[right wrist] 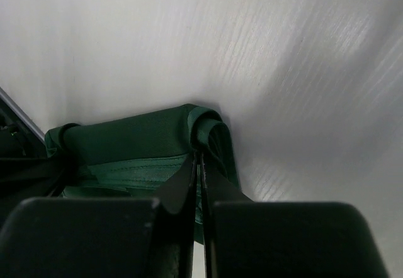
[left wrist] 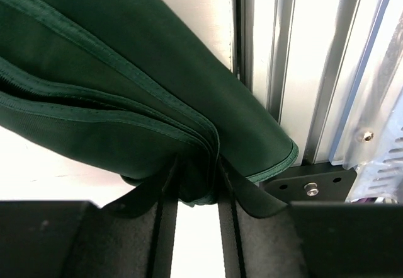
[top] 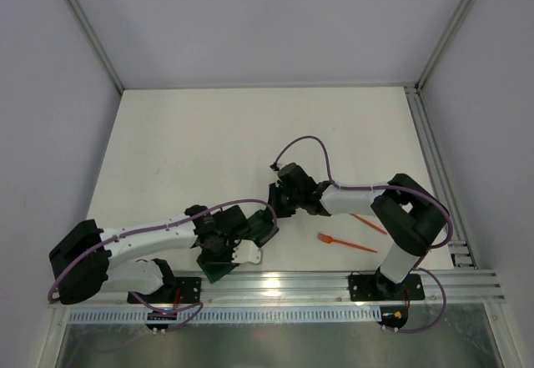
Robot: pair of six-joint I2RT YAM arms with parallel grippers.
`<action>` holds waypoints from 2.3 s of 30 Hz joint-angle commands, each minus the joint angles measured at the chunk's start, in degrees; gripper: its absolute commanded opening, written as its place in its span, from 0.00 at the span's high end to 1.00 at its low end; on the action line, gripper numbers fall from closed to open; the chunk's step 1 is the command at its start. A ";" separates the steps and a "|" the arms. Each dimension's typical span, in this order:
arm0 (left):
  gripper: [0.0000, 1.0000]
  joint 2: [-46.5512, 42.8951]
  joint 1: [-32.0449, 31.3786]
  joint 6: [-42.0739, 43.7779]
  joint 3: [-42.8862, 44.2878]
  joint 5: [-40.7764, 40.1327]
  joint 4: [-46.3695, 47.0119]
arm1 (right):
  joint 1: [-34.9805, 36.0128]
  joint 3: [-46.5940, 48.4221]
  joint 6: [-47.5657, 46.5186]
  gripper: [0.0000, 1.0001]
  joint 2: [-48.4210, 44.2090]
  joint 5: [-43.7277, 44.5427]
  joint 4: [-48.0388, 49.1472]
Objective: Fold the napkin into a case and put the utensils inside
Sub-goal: Fold the 2/3-rectangle-folded napkin at the center of the board.
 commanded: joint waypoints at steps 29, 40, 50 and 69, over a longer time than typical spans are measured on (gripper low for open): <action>0.51 -2.41 2.73 1.68 5.99 8.43 -9.31 | 2.28 -10.85 2.12 0.96 -8.06 1.77 6.18; 0.61 10.18 1.32 5.20 3.53 1.52 -0.01 | 2.19 -13.67 6.25 0.96 -6.83 4.85 9.78; 0.75 10.98 7.81 7.65 3.44 -13.88 10.71 | 2.28 -10.25 6.79 0.96 -5.69 7.83 9.26; 0.58 0.44 26.10 19.80 11.07 -1.78 -2.17 | 2.37 -1.45 6.78 0.96 -1.20 8.63 7.50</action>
